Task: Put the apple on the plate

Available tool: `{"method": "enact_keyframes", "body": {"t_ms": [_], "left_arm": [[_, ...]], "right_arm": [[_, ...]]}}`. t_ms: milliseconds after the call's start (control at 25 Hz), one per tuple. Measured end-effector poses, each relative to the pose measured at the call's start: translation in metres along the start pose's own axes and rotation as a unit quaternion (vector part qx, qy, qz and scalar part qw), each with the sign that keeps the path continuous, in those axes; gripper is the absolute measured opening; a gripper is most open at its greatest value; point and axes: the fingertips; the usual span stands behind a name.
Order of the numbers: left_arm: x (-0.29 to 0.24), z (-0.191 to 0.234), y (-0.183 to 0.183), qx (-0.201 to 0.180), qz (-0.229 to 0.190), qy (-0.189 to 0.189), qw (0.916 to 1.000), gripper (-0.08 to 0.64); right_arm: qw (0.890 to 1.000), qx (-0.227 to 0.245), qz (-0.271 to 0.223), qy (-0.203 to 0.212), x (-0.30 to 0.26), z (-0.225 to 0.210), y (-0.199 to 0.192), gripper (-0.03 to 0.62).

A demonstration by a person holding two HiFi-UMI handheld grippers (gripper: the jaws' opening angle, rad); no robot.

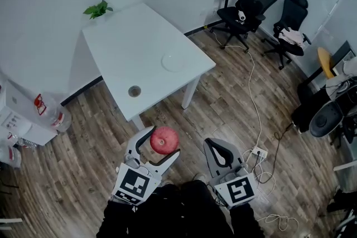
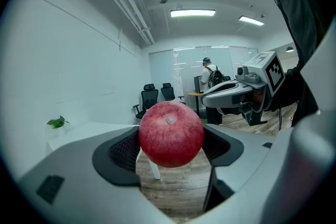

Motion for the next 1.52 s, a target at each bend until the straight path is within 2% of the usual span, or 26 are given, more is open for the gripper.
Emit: {"method": "enact_keyframes", "body": {"t_ms": [360, 640, 1120, 1240, 1400, 1520], "left_arm": [[-0.001, -0.001, -0.006, 0.001, 0.002, -0.008, 1.0, 0.367], [-0.018, 0.006, -0.002, 0.011, 0.0, 0.005, 0.9999, 0.367], [-0.071, 0.042, 0.02, 0.02, 0.0, 0.032, 0.9993, 0.367], [-0.084, 0.053, 0.031, 0.046, 0.007, 0.046, 0.9979, 0.367], [-0.105, 0.067, 0.039, 0.028, 0.006, 0.06, 0.9978, 0.367], [-0.116, 0.078, 0.052, 0.071, 0.014, 0.082, 0.994, 0.367]], "right_arm": [[1.0, -0.005, 0.011, -0.014, 0.005, 0.001, -0.009, 0.041], [1.0, -0.007, 0.01, -0.007, -0.002, -0.016, -0.014, 0.041], [1.0, 0.015, 0.004, 0.024, -0.049, -0.073, -0.003, 0.041], [0.999, 0.014, 0.001, 0.033, -0.062, -0.09, 0.002, 0.041], [0.998, 0.022, -0.003, 0.051, -0.079, -0.114, 0.007, 0.041], [0.997, 0.026, -0.007, 0.066, -0.092, -0.132, 0.015, 0.041]]}}
Point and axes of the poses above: the fingertips, and each gripper's own axes: x backward along the fingers, z to its left, y out of its top, and after that the axes turned 8 degrees about z, right-handed
